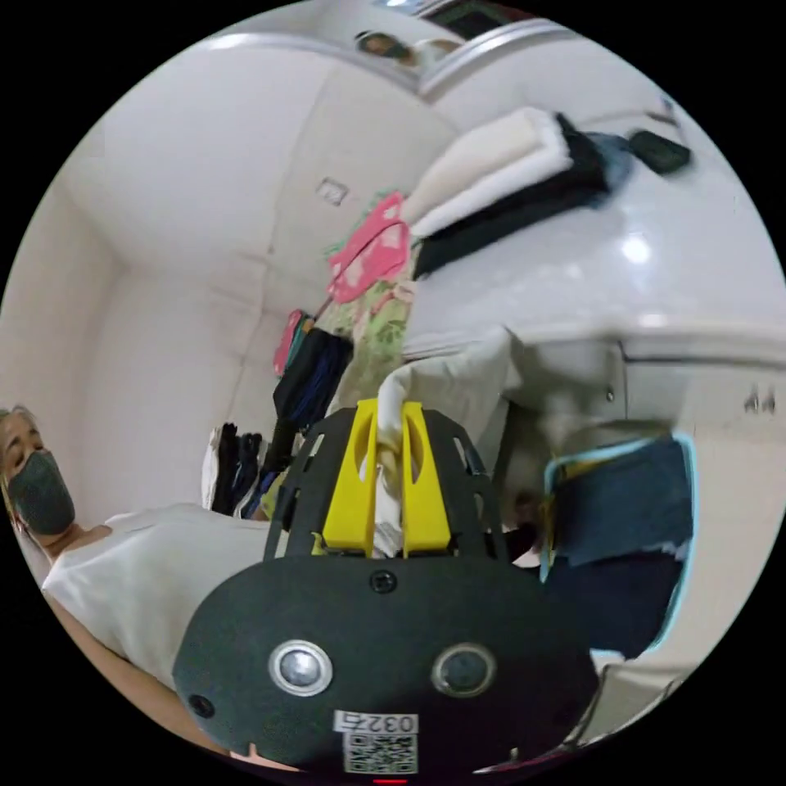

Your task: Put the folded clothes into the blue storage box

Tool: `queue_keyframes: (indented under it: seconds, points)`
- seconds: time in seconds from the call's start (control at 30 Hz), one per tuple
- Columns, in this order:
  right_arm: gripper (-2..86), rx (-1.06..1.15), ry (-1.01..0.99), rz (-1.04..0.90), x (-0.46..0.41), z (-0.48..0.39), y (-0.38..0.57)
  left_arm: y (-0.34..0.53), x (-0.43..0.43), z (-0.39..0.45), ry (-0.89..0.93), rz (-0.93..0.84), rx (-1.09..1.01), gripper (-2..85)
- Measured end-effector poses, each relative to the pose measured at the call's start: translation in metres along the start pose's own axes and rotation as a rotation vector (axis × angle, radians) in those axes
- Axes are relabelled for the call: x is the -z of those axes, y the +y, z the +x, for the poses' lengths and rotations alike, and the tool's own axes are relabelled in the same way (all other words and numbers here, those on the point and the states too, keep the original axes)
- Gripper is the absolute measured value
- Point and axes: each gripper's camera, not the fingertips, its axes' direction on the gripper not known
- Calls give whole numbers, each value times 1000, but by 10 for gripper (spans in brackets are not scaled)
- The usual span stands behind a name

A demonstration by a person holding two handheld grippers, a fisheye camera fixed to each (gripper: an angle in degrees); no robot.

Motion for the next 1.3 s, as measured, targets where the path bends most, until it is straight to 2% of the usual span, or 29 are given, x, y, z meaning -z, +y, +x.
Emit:
queue_keyframes:
  seconds: [0.07, 0.17, 0.47, 0.57, 0.7, 0.9, 1.0, 1.1, 1.13, 1.17, 1.2, 1.27, 1.3]
  points:
    - [48, -142, 53, 77, 14, 42, 31, -25, -57, -25, -3, -179, -18, 14]
    - [49, -254, 195, 95, 21, 80, 62, -51, -114, -54, -54, -380, -52, 13]
    - [47, -693, 264, 69, -10, 215, 136, -68, -258, -177, -198, -911, -41, 13]
    - [48, -758, 269, 43, -29, 251, 140, -63, -283, -223, -236, -984, -9, 14]
    - [48, -751, 313, 44, -38, 279, 131, -63, -293, -257, -255, -1003, -71, 14]
    - [48, -661, 338, 153, -19, 307, 114, -61, -301, -270, -202, -1045, -342, 15]
    - [50, -635, 434, 155, -8, 325, 107, -51, -317, -280, -158, -1095, -423, 17]
    - [100, -742, 579, 100, -6, 370, 118, -35, -350, -322, -242, -1180, -395, 35]
    - [140, -907, 614, -11, -11, 398, 130, -28, -363, -346, -302, -1252, -360, 37]
    - [134, -1026, 556, -69, -15, 418, 143, -17, -369, -368, -308, -1357, -356, 35]
    - [131, -1043, 518, -44, -14, 423, 147, -12, -368, -378, -311, -1403, -352, 31]
    - [62, -975, 486, 179, -10, 416, 152, -4, -347, -402, -264, -1465, -368, 7]
    - [59, -961, 488, 213, -11, 414, 152, -4, -339, -407, -247, -1469, -375, 3]
